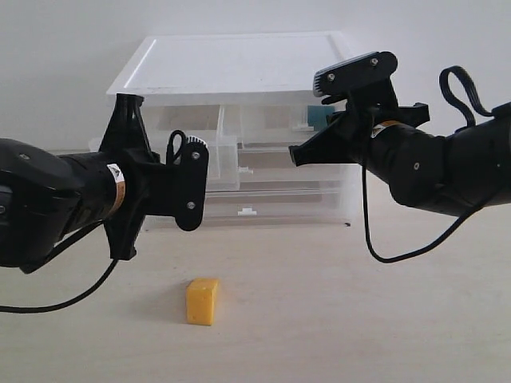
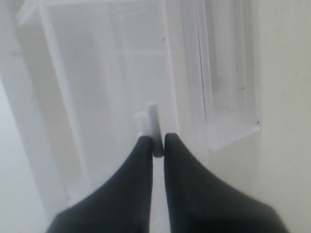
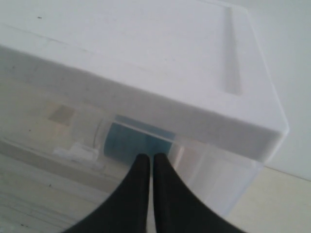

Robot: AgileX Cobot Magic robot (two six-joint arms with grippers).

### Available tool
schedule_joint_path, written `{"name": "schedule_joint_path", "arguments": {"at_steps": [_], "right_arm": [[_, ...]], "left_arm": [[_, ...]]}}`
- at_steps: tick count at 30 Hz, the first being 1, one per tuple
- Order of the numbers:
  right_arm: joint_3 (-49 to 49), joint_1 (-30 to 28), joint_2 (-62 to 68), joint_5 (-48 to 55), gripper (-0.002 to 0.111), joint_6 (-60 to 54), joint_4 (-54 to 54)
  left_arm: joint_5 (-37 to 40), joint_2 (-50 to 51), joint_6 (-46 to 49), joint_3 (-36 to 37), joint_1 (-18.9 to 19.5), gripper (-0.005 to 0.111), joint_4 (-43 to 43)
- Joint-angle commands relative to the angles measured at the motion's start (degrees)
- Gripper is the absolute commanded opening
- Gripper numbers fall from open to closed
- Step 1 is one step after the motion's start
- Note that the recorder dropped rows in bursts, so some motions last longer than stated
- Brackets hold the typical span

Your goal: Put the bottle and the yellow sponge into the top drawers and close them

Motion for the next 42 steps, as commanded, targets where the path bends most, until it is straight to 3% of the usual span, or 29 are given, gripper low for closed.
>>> {"name": "schedule_joint_path", "arguments": {"at_steps": [1, 10, 11, 13, 15, 16, 22, 28, 31, 37, 39, 42], "right_arm": [[-0.3, -0.2, 0.0, 0.0, 0.0, -0.1, -0.1], [-0.3, -0.2, 0.0, -0.1, 0.0, -0.1, -0.1], [-0.3, -0.2, 0.0, -0.1, 0.0, -0.1, -0.1], [-0.3, -0.2, 0.0, -0.1, 0.0, -0.1, -0.1], [-0.3, -0.2, 0.0, -0.3, 0.0, -0.1, -0.1], [-0.3, -0.2, 0.0, -0.3, 0.0, -0.1, -0.1], [-0.3, -0.2, 0.0, -0.4, 0.0, -0.1, -0.1], [-0.3, -0.2, 0.0, 0.8, 0.0, -0.1, -0.1], [-0.3, -0.2, 0.0, 1.7, 0.0, -0.1, -0.1], [-0.3, -0.2, -1.3, 3.5, 0.0, 0.6, 0.0], [-0.3, -0.2, -2.5, 4.6, 0.0, 0.6, 0.2], [-0.3, -0.2, -4.8, 6.1, 0.0, 0.6, 0.2]], "left_arm": [[-2.5, -0.6, -1.4, 0.2, -0.4, 0.004, -0.4], [-6.6, -0.6, -2.1, 0.2, -0.4, 0.007, -0.4], [-7.1, -0.6, -2.1, 0.2, -0.4, 0.012, -0.4], [-7.0, -0.6, -2.1, 0.2, -0.4, 0.038, -0.4], [-6.0, -0.7, -2.1, 0.2, -0.4, 0.056, -0.4], [-5.9, -0.9, -2.1, 0.2, -0.4, 0.058, -0.4], [-12.1, -11.6, -3.6, 0.5, -0.4, 0.057, -4.0], [-12.3, -19.0, -3.9, 0.5, -0.4, 0.057, -8.3], [-8.1, -23.8, -14.4, 0.5, -0.2, 0.054, -13.3], [-0.9, -29.7, -32.3, 0.1, 2.1, 0.048, -15.4], [-0.3, -31.9, -36.1, 0.1, 2.8, 0.041, -16.6], [-4.2, -36.3, -41.1, 2.2, 3.1, 0.013, -16.8]]}}
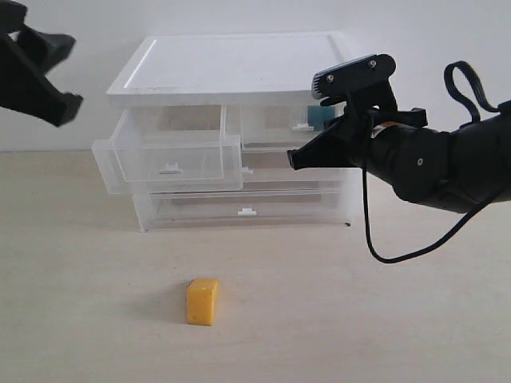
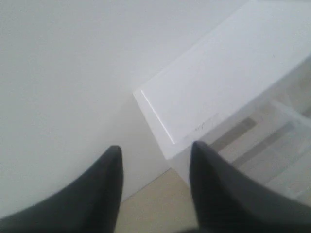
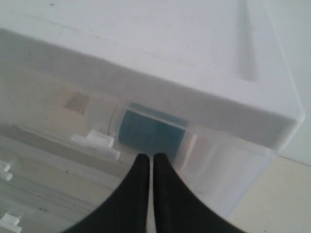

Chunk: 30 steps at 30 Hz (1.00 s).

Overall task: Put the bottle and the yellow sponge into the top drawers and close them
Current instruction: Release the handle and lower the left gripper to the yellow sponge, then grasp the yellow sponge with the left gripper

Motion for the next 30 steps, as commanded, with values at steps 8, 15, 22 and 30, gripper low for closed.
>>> {"name": "schedule_joint_path", "arguments": {"at_steps": [8, 15, 22, 30], "right_arm": [[-0.3, -0.2, -4.3, 2.6, 0.0, -0.3, 0.1], [-0.3, -0.2, -4.3, 2.3, 0.0, -0.4, 0.1], [-0.3, -0.2, -4.3, 1.4, 0.0, -0.9, 0.1], [-0.3, -0.2, -4.3, 1.2, 0.0, -1.0, 0.0]], "left_arm": [[-23.0, -0.9, -5.4, 11.9, 0.6, 0.044, -3.0], [-21.9, 11.1, -9.1, 12.3, 0.6, 0.077, -10.4], [-24.5, 21.6, -12.0, 12.3, 0.6, 0.076, -23.7], [-28.0, 31.8, -12.3, 10.1, 0.6, 0.076, -24.6]]}}
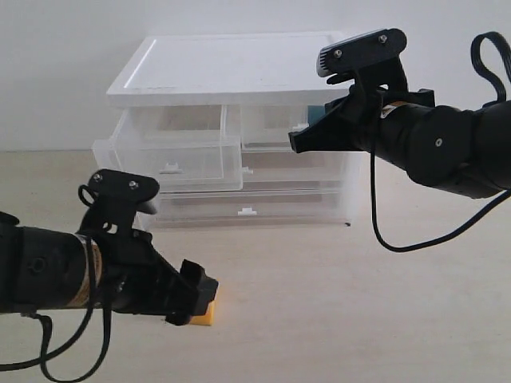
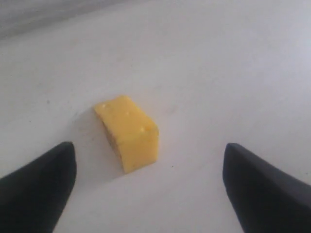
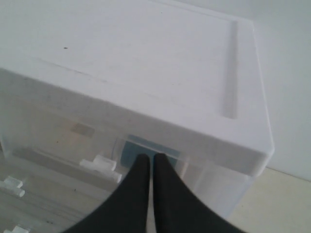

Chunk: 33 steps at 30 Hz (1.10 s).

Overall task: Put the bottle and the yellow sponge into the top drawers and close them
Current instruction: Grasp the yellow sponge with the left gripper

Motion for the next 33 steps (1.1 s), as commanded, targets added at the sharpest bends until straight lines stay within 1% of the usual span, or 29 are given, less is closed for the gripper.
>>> {"name": "schedule_joint_path", "arguments": {"at_steps": [1, 4, 6, 8, 12, 13, 16, 18, 24, 29, 33], "right_arm": [[-0.3, -0.2, -0.5, -0.7, 0.0, -0.5, 0.0], [-0.3, -0.2, -0.5, -0.7, 0.0, -0.5, 0.0], [-0.3, -0.2, -0.5, -0.7, 0.0, -0.5, 0.0], [-0.3, -0.2, -0.5, -0.7, 0.0, -0.5, 0.0], [-0.3, -0.2, -0.5, -0.7, 0.0, -0.8, 0.0], [-0.3, -0.2, -0.5, -0.7, 0.0, -1.2, 0.0], [-0.3, -0.2, -0.5, -0.7, 0.0, -1.2, 0.0], [-0.3, -0.2, -0.5, -0.7, 0.0, -1.2, 0.0], [-0.3, -0.2, -0.5, -0.6, 0.0, -1.2, 0.0], [-0.3, -0.2, -0.5, -0.5, 0.0, -1.4, 0.1], [-0.3, -0.2, -0.5, -0.8, 0.0, -1.5, 0.1]], "left_arm": [[-1.0, 5.3, -0.6, -2.7, 0.0, 0.076, -2.0], [0.5, 7.3, -0.7, -5.3, 0.0, 0.076, -4.9], [2.1, 8.5, -0.7, -6.8, 0.0, 0.076, -5.1], [1.1, 9.9, -0.7, -7.8, 0.0, 0.076, -5.5], [-3.4, 12.8, -0.7, -8.2, 0.0, 0.076, -5.5], [-3.0, 13.5, -0.7, -8.2, 0.0, 0.076, -5.5], [2.7, 14.8, -0.7, -8.2, 0.0, 0.076, -5.5], [4.5, 15.0, -0.6, -8.2, 0.0, 0.076, -5.2], [1.1, 16.4, -0.6, -10.8, 0.0, 0.075, -5.1], [3.3, 19.5, -0.6, -13.3, 0.0, 0.07, -6.0], [8.5, 20.0, -0.6, -13.3, 0.0, 0.059, -6.2]]}}
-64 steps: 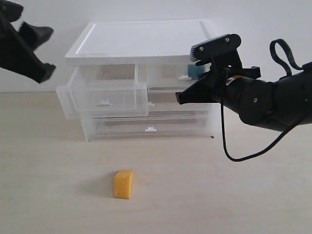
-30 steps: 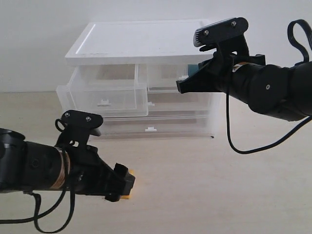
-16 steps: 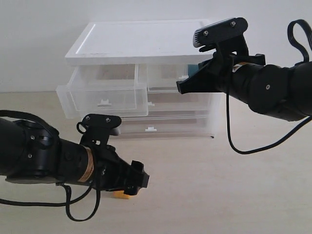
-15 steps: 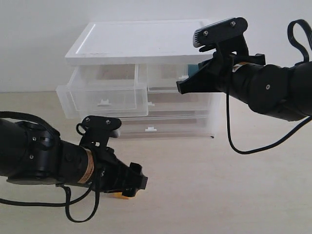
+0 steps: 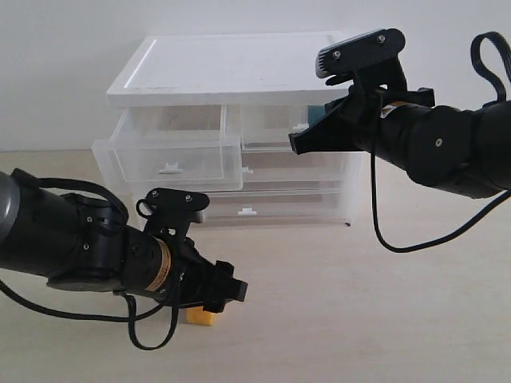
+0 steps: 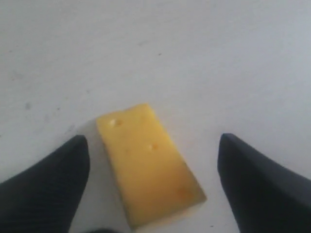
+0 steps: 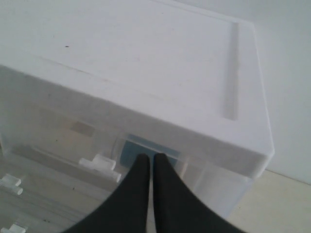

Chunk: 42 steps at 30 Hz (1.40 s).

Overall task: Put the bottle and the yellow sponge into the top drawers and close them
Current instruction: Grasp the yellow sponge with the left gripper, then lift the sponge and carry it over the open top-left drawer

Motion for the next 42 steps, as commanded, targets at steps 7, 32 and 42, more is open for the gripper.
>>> {"name": "schedule_joint_path", "arguments": {"at_steps": [7, 32, 42], "right_arm": [[-0.3, -0.2, -0.5, -0.9, 0.0, -0.5, 0.1], [-0.3, -0.2, -0.3, -0.2, 0.0, -0.9, 0.1], [-0.3, -0.2, -0.3, 0.6, 0.0, -0.4, 0.1]], "left_arm": [[1.2, 0.4, 1.6, 0.0, -0.1, 0.006, -0.6], [17.6, -45.3, 37.1, 9.9, -16.6, 0.004, 19.9], [-9.1, -39.4, 55.0, -3.8, 9.5, 0.004, 15.3]]}}
